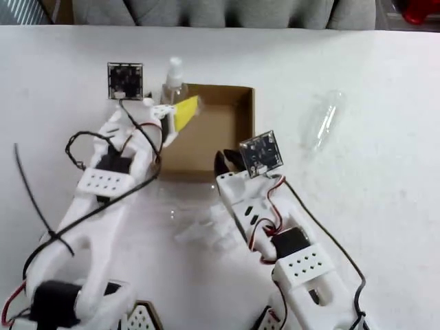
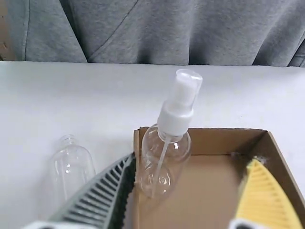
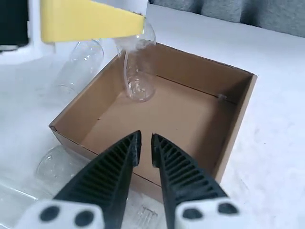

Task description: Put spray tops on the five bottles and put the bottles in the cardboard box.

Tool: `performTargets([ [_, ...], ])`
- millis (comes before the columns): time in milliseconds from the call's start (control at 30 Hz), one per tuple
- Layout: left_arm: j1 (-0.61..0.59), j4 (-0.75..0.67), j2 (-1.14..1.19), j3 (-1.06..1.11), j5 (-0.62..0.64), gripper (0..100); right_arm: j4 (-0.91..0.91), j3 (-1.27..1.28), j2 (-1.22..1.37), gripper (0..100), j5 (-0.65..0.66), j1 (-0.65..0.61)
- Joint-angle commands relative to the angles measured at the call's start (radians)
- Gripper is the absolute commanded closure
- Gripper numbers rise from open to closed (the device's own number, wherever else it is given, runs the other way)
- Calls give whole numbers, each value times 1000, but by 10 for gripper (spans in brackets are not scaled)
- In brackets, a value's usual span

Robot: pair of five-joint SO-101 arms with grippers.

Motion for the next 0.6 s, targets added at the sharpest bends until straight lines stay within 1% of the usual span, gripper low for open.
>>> performTargets([
  [0, 13, 118, -153, -12, 5, 660, 8, -55, -7, 983, 11, 15],
  [400, 2, 506, -424, -11, 11, 664, 5, -55, -7, 983, 11, 87],
  [500, -21, 589, -483, -11, 12, 664, 7, -55, -7, 982, 12, 82],
  [567, -35, 615, -495, -12, 14, 665, 4, -55, -7, 981, 12, 88],
])
